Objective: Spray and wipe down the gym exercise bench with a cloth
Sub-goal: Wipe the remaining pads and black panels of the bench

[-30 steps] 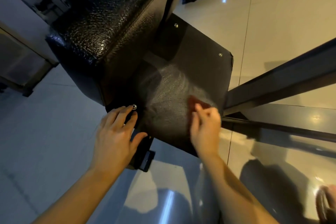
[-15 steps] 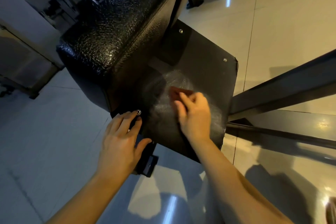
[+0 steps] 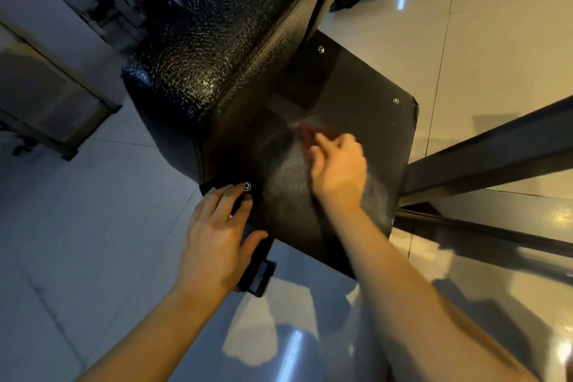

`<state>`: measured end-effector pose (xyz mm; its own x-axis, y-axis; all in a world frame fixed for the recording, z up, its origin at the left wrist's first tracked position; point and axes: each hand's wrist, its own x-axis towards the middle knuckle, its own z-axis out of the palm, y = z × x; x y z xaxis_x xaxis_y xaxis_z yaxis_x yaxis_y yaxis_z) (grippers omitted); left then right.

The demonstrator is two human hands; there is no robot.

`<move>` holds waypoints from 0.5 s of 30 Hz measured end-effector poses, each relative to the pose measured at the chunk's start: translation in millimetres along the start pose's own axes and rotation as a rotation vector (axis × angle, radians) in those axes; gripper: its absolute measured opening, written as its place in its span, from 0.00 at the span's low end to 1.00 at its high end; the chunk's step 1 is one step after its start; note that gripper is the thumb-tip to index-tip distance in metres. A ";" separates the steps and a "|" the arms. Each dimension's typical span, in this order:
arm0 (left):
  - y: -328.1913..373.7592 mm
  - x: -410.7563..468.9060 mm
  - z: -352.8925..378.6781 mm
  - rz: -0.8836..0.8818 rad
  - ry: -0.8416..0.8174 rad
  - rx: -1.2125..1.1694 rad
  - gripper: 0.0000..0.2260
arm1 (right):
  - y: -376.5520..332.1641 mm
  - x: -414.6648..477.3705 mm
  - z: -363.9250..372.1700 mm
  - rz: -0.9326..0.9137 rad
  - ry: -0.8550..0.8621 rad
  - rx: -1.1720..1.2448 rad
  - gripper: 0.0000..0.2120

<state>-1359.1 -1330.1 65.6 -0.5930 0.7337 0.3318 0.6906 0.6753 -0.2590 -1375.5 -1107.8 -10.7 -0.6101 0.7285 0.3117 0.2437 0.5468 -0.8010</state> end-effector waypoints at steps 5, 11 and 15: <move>-0.6 -0.3 2.7 -0.024 0.019 -0.028 0.28 | 60.2 -60.8 -30.2 0.366 0.076 -0.119 0.16; -2.2 0.3 0.8 -0.019 -0.047 0.042 0.27 | -21.5 -96.0 -10.5 -0.310 -0.119 0.063 0.14; 0.0 1.3 -1.5 -0.014 -0.038 0.021 0.28 | 43.1 -46.9 -11.8 0.056 0.029 -0.057 0.16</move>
<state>-1359.3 -1329.3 67.4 -0.6180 0.7261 0.3012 0.6734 0.6867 -0.2738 -1327.5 -1113.6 -53.9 -0.5725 0.7697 0.2826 0.3198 0.5270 -0.7874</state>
